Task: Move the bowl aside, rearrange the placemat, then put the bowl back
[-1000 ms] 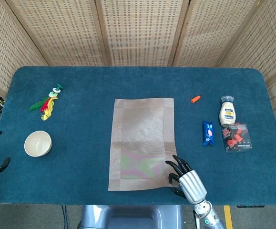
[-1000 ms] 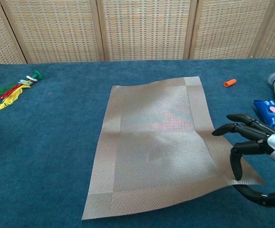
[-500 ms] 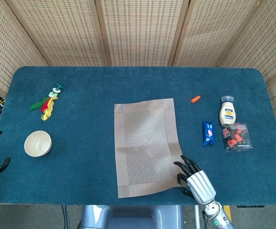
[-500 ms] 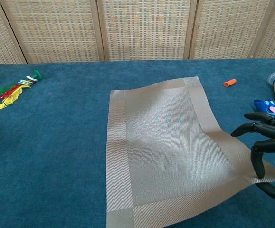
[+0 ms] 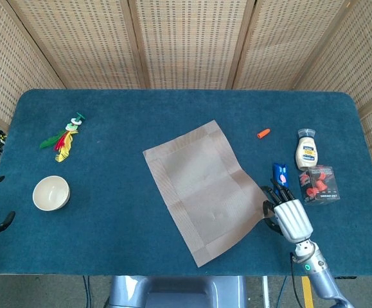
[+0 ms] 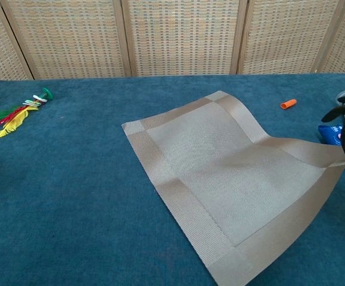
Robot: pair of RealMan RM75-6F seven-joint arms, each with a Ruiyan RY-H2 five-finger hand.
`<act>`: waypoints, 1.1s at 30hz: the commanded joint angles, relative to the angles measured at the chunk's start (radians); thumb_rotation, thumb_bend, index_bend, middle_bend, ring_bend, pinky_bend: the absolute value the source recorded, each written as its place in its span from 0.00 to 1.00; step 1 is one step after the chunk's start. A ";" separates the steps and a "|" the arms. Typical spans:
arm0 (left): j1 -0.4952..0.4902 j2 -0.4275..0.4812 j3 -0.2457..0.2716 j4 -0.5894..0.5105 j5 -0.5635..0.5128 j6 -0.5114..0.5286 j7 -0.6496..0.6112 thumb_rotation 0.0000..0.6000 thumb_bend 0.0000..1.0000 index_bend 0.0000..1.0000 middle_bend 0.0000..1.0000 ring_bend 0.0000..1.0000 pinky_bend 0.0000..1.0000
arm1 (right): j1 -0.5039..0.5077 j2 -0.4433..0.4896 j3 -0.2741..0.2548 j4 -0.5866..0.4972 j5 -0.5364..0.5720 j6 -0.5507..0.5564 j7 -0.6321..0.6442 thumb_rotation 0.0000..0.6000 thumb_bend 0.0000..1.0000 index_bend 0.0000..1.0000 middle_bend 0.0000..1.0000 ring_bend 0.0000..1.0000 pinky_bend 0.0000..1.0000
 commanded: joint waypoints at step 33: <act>-0.012 -0.030 0.003 0.023 -0.016 -0.027 0.048 1.00 0.26 0.16 0.00 0.00 0.00 | 0.289 0.022 0.174 0.256 0.167 -0.305 -0.012 1.00 0.58 0.72 0.34 0.14 0.28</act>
